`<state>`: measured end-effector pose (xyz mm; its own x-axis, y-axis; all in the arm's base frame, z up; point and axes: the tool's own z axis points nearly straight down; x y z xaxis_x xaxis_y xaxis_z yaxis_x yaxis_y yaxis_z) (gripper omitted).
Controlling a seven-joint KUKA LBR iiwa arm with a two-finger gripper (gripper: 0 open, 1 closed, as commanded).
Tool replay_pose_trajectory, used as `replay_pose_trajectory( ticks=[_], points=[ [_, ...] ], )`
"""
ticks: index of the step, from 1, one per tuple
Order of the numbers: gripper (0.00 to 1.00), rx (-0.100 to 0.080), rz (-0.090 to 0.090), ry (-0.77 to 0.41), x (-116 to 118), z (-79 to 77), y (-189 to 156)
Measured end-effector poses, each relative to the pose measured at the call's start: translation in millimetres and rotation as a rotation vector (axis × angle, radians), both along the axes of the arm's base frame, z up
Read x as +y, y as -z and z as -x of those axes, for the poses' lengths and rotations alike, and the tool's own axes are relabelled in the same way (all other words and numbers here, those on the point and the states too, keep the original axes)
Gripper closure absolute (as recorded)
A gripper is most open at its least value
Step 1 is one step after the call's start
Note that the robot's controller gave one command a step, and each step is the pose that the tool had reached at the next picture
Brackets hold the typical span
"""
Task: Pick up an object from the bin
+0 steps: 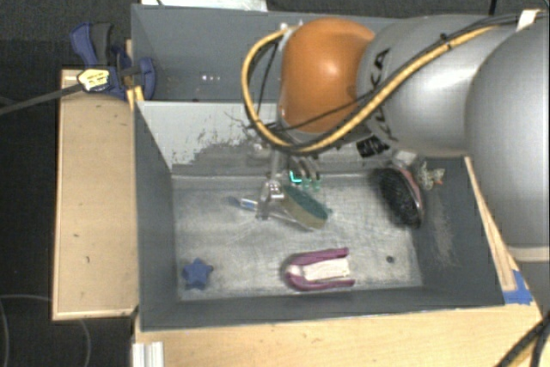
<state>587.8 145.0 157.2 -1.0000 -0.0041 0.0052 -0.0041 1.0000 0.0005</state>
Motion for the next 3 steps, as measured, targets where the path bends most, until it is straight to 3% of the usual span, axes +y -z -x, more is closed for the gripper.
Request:
replay_pose_trajectory(
  ticks=[1,2,3],
  points=[
    [0.00,-0.013,-0.003,0.120,-24.4,-3.3,86.3],
    [1.00,-0.021,-0.004,0.124,-23.7,-5.6,82.3],
    [1.00,-0.015,-0.003,0.124,-14.3,-4.1,-80.7]
  ],
)
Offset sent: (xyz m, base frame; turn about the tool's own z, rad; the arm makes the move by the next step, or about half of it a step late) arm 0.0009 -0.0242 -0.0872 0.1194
